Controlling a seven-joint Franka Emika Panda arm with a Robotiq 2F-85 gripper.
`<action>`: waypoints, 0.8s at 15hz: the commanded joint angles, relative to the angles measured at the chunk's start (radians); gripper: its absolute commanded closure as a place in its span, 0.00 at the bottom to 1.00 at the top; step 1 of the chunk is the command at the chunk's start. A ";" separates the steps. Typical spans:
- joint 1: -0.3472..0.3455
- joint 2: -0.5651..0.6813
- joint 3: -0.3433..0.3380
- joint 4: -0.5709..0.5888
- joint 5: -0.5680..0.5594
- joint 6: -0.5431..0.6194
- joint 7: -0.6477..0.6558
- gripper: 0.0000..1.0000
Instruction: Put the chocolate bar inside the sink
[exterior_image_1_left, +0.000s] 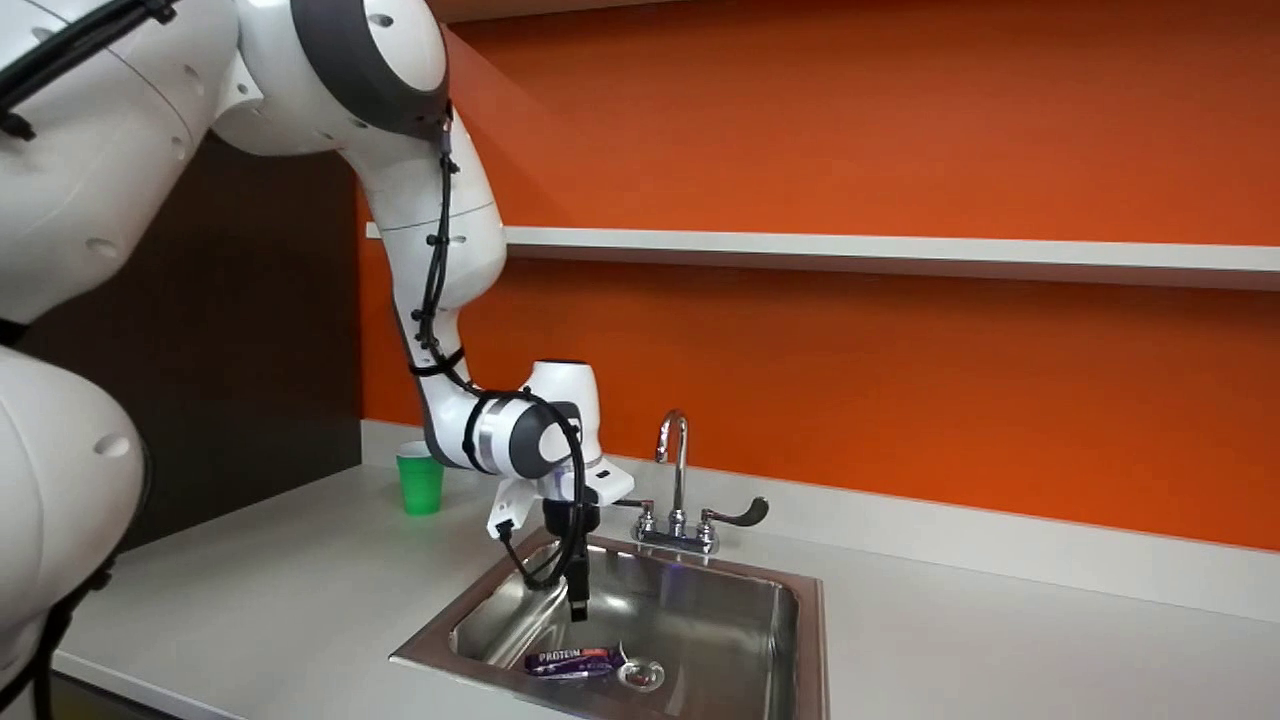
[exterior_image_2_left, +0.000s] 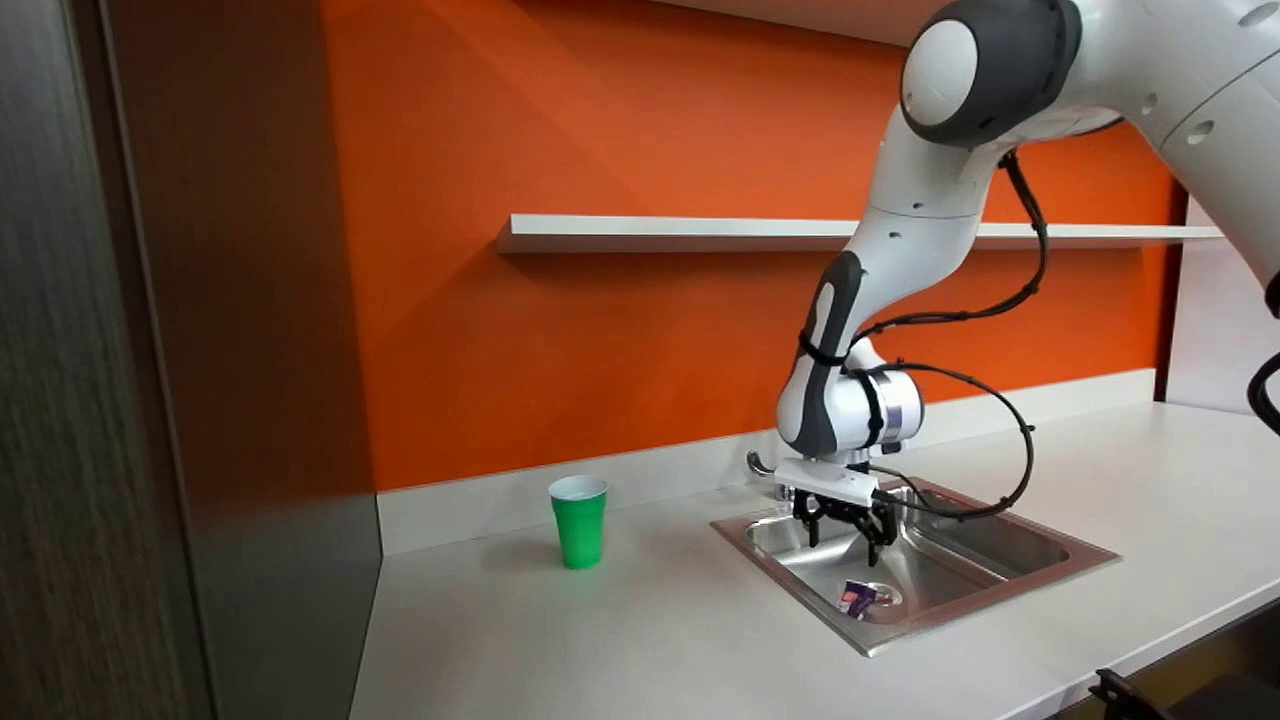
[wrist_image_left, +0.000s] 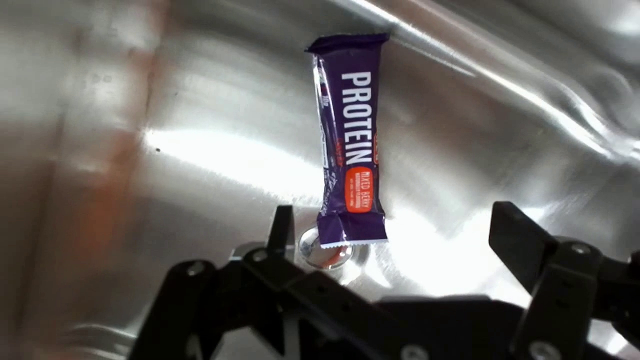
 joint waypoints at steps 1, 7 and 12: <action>0.030 -0.167 -0.014 -0.142 -0.050 -0.009 -0.052 0.00; 0.066 -0.414 -0.010 -0.333 -0.223 -0.047 -0.115 0.00; 0.041 -0.625 0.079 -0.467 -0.413 -0.174 -0.121 0.00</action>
